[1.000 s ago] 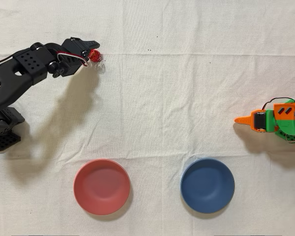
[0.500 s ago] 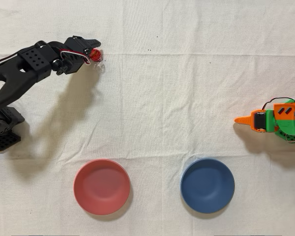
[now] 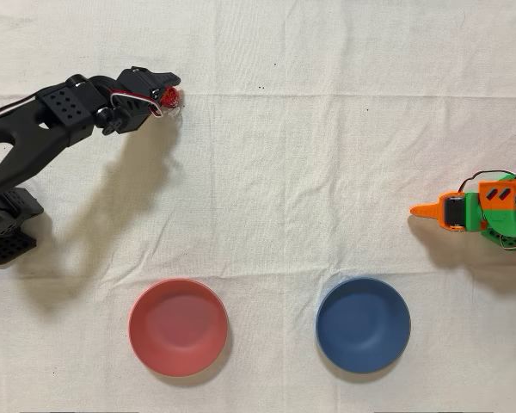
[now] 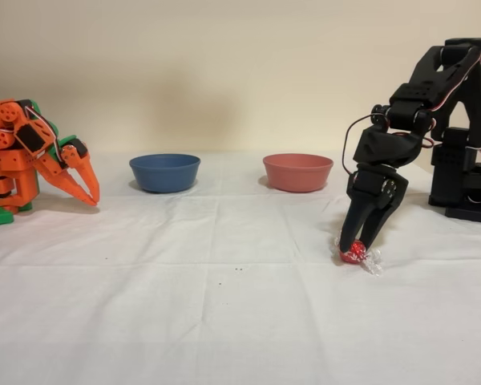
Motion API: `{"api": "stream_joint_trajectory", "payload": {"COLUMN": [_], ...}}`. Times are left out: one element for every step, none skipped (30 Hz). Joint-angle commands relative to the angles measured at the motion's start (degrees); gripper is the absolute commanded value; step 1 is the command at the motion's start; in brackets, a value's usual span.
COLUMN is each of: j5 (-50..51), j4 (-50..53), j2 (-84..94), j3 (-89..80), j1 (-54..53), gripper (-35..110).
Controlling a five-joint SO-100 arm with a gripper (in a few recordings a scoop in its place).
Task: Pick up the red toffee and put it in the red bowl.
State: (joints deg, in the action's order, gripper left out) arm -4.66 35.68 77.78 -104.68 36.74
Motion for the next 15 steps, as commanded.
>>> {"api": "stream_joint_trajectory", "payload": {"j5": [-1.14,-1.23,-1.23,-1.23,-1.23,-1.32,-1.32,-1.23,-1.23,-1.14,-1.14,-1.05,-1.05,-0.97,-0.97], "j4": [-0.53,-0.70,-0.79,-0.88,-0.97,-1.23,-1.32,-1.41,-1.49,-1.49,-1.49,-1.49,-1.41,-1.32,-1.32], "j2": [4.13,3.96,3.87,3.78,3.69,3.60,3.60,3.60,3.52,3.60,3.69,3.78,3.87,3.96,4.13], "j3": [-0.09,0.00,0.00,0.09,0.09,0.00,-0.09,-0.18,-0.35,-0.44,-0.44,-0.53,-0.53,-0.53,-0.53], "j1": [-0.09,-0.09,-0.09,-0.09,-0.09,-0.09,-0.09,-0.09,-0.09,-0.09,-0.09,-0.09,-0.09,0.00,0.00], "gripper": [24,24,24,23,22,19,16,14,13,12,11,11,10,10,9]}}
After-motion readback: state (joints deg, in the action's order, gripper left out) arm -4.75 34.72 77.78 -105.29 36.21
